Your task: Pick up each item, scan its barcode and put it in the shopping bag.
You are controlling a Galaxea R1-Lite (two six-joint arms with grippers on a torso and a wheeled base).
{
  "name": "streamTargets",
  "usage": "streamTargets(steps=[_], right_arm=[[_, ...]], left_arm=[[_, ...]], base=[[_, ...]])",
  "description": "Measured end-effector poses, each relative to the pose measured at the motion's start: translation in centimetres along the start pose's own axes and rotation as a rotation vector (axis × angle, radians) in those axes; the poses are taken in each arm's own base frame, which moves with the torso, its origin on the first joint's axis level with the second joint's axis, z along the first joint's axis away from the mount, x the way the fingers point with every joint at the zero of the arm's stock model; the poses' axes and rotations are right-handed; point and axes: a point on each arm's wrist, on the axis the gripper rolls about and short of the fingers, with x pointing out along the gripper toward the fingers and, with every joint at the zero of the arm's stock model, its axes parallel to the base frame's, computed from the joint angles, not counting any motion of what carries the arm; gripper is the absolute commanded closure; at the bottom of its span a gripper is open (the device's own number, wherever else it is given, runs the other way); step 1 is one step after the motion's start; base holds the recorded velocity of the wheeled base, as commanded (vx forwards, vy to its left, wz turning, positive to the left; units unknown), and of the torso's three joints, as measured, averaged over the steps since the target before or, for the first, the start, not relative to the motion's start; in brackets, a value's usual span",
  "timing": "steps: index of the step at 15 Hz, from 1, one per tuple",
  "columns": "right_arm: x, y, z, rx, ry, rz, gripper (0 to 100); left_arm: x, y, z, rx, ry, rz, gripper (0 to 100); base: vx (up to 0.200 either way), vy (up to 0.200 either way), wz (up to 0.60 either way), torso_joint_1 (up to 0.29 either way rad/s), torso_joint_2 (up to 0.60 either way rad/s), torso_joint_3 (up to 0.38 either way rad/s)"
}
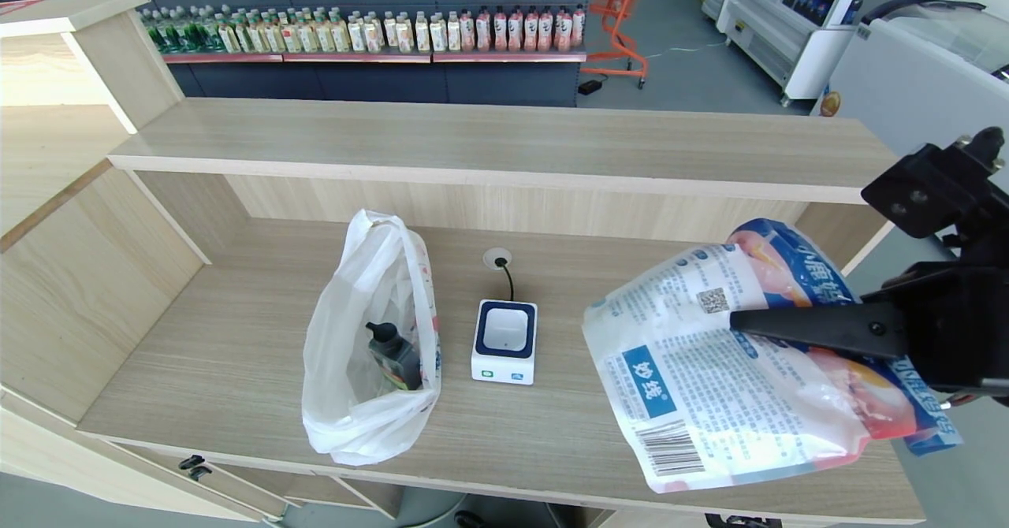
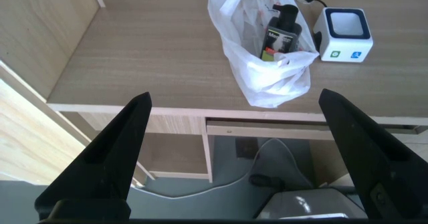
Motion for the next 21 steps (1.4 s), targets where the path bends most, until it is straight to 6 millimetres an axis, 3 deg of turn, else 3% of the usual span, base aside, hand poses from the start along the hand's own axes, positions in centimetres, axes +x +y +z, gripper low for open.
streamTargets(steps=[3,5,7,11,14,21], right_arm=[[-0.2,-0.1,-0.1,-0.117,-0.005,-0.010,100],[-0.9,-0.7,0.2,-0.439,-0.026,-0.065,100],[-2.2,-1.8,0.3,-0.784,-0.029,-0.219,100],[-4.5,-4.0,-0.2,-1.018,-0.040,-0.608,100],[-4.7,-4.7,-1.3,-1.081,-0.048,-0.714,100],[-4.5,-5.3,-3.5,-1.001,-0.012,-0.653,100]], left_arm=[[0.0,0.0,0.0,0.000,0.000,0.000,0],[0.0,0.0,0.0,0.000,0.000,0.000,0],[0.0,0.0,0.0,0.000,0.000,0.000,0],[0.0,0.0,0.0,0.000,-0.001,0.000,0],[0.0,0.0,0.0,0.000,0.000,0.000,0],[0.0,0.0,0.0,0.004,-0.001,-0.001,0]], base=[[0.000,0.000,0.00,0.000,0.00,0.000],[0.000,0.000,0.00,0.000,0.00,0.000],[0.000,0.000,0.00,0.000,0.00,0.000],[0.000,0.000,0.00,0.000,0.00,0.000],[0.000,0.000,0.00,0.000,0.00,0.000],[0.000,0.000,0.00,0.000,0.00,0.000]])
